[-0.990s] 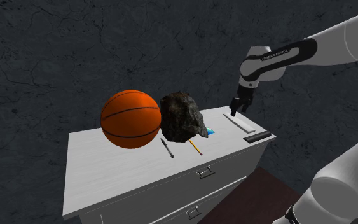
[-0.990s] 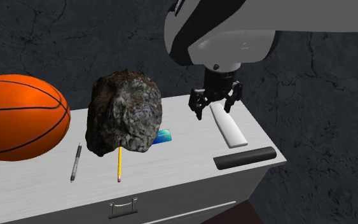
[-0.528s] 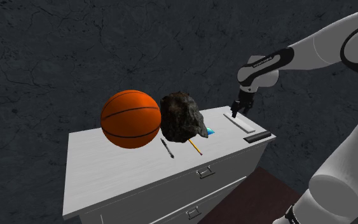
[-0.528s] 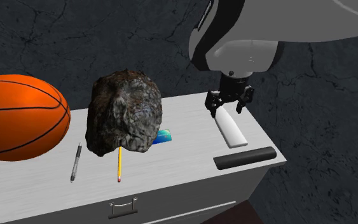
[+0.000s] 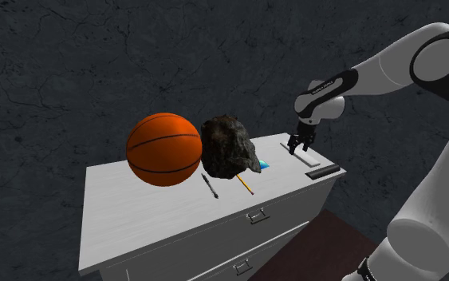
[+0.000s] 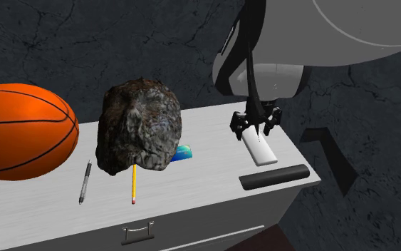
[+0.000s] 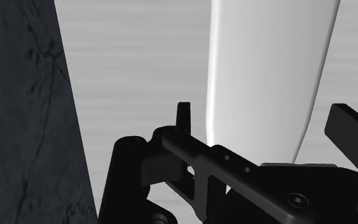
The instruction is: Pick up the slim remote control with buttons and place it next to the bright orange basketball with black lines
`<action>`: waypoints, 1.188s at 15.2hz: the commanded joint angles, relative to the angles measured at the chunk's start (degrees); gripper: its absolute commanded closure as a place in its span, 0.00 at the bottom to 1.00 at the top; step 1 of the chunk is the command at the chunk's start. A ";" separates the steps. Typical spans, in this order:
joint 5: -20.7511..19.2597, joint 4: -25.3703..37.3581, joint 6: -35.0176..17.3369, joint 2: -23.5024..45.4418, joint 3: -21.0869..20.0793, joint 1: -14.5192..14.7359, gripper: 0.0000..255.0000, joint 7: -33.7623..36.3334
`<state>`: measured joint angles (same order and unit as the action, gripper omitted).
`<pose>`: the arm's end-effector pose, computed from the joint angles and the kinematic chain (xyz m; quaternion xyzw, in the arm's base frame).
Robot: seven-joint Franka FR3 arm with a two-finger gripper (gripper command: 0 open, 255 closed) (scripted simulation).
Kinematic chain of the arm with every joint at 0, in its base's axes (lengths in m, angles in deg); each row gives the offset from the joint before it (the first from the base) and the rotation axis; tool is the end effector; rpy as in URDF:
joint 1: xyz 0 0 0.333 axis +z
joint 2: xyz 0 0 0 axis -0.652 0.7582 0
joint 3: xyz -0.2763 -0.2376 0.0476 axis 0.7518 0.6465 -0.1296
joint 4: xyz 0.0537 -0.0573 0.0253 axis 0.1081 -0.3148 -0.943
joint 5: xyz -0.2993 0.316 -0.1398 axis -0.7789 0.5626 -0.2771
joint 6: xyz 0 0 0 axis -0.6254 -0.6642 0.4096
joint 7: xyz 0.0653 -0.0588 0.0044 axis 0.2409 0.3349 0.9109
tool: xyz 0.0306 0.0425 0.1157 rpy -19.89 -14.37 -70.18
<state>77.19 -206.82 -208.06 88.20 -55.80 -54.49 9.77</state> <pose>0.5111 -0.2936 0.3174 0.9958 -0.0916 -0.0046 0.0034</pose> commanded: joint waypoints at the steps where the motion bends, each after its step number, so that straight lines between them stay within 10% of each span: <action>1: 0.17 -0.07 -0.52 0.42 -0.03 -0.01 0.00 -0.09; 7: 0.17 -0.06 -0.51 0.42 -0.03 -0.01 0.00 -0.08; 8: 0.17 -0.06 -0.51 0.42 -0.03 -0.01 1.00 -0.08; 18: -0.04 0.18 0.21 -0.09 0.00 0.02 1.00 0.05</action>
<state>77.28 -206.71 -208.23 88.45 -55.82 -54.48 9.76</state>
